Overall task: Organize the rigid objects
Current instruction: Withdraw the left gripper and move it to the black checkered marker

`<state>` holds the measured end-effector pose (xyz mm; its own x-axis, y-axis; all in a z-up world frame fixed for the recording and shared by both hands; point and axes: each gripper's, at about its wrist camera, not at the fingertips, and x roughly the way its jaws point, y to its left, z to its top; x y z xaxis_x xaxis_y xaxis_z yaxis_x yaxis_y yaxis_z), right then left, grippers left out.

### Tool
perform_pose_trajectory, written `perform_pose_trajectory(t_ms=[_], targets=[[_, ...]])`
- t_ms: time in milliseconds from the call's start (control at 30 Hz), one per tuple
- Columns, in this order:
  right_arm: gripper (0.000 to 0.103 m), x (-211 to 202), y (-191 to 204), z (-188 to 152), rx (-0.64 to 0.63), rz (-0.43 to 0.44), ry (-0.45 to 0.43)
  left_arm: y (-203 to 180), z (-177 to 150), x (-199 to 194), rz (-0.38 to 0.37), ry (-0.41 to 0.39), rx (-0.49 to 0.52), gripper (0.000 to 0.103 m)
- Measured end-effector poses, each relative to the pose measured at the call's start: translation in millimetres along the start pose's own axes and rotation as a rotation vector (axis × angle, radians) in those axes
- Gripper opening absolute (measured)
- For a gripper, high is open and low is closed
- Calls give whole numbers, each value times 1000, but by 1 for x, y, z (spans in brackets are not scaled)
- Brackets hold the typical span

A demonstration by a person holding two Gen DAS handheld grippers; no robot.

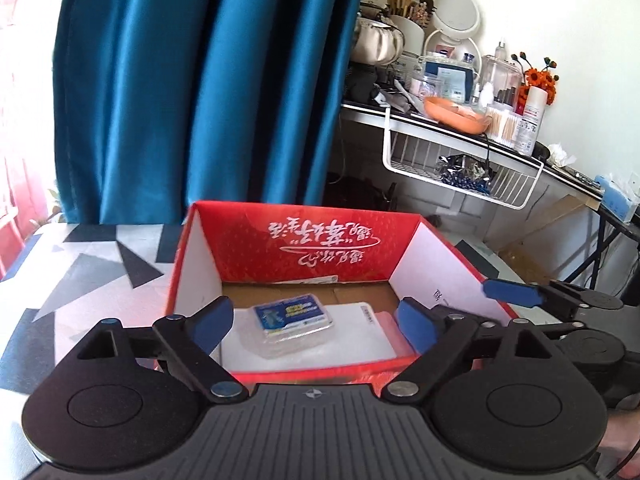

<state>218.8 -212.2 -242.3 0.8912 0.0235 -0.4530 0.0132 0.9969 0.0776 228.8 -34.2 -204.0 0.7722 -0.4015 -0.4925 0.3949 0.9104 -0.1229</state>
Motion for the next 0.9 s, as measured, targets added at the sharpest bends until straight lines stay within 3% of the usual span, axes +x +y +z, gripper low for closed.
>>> perform_pose_trajectory(t_ms=[133, 300, 500, 700, 800, 900], targets=[[78, -22, -1, -13, 70, -4, -56, 6, -20, -20, 24, -18, -40, 93], [77, -44, 10, -38, 61, -11, -101, 11, -44, -32, 21, 4, -68, 92], [74, -48, 19, -68, 49, 5, -62, 15, -67, -24, 9, 57, -98, 89], [68, -30, 20, -87, 64, 27, 16, 21, -85, -6, -17, 118, -111, 69], [62, -19, 21, -95, 68, 37, 55, 16, -89, 2, -39, 131, -77, 46], [55, -8, 22, -102, 69, 41, 98, 15, -94, 13, -55, 150, -72, 42]])
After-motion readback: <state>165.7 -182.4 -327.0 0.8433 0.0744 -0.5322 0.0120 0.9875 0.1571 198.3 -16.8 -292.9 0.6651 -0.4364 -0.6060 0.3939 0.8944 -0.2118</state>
